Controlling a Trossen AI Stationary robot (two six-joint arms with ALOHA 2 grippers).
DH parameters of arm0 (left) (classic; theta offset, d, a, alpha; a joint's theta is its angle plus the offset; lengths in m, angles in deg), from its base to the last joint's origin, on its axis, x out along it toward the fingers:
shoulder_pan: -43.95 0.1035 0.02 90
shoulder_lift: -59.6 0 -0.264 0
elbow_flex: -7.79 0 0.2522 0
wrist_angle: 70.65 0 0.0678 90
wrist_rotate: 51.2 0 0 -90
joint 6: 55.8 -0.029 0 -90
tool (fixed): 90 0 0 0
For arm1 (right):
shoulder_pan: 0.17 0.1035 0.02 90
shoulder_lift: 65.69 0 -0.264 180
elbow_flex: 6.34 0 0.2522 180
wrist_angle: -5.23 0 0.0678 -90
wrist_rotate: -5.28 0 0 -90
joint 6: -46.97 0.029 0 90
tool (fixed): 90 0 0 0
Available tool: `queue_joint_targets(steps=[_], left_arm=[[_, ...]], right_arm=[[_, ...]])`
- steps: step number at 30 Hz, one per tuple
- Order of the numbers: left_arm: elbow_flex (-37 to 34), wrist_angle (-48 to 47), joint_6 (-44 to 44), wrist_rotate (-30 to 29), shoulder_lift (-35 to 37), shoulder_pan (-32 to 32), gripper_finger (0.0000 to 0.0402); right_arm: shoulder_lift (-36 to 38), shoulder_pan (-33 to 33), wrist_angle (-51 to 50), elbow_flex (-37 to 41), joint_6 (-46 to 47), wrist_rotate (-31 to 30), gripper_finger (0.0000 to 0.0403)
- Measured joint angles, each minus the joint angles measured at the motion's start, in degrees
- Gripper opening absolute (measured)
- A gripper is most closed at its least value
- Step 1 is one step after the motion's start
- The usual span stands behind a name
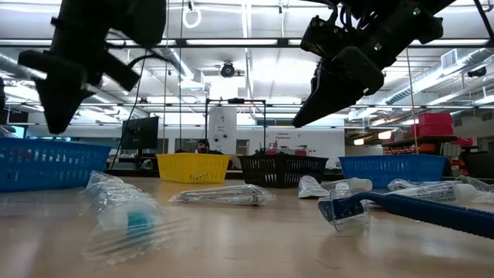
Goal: Pick & Place Travel size toiletries
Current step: Put the blue razor into the yellow bin
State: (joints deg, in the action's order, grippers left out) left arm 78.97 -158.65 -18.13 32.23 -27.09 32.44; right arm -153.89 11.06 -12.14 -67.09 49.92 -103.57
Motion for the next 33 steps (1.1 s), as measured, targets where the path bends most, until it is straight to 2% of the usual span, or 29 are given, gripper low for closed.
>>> queue_joint_targets(steps=[7, 12, 21, 25, 33], left_arm=[[11.48, -5.05, -2.71, -6.53, 2.41, -0.13, 0.0107], [16.83, 1.14, -4.11, -9.93, 4.37, -0.13, 0.0107], [17.17, 18.21, -12.1, -10.31, 2.91, -1.06, 0.0107], [17.2, 22.14, -16.92, -9.02, 1.95, -2.42, 0.0107], [17.19, 25.72, -21.14, -7.54, -0.52, -6.98, 0.0107]], right_arm=[[0.0, 0.0, 0.0, 0.0, 1.25, 0.0, 0.0149], [0.0, 0.0, 0.23, 0.0, 1.42, 0.0, 0.0147], [0.0, 0.0, 1.04, 0.0, 5.65, -0.02, 0.0183], [0.0, 0.0, 1.27, 0.0, 5.65, -0.02, 0.0201], [0.0, 0.0, 1.38, 0.0, 5.65, 0.0, 0.022]])
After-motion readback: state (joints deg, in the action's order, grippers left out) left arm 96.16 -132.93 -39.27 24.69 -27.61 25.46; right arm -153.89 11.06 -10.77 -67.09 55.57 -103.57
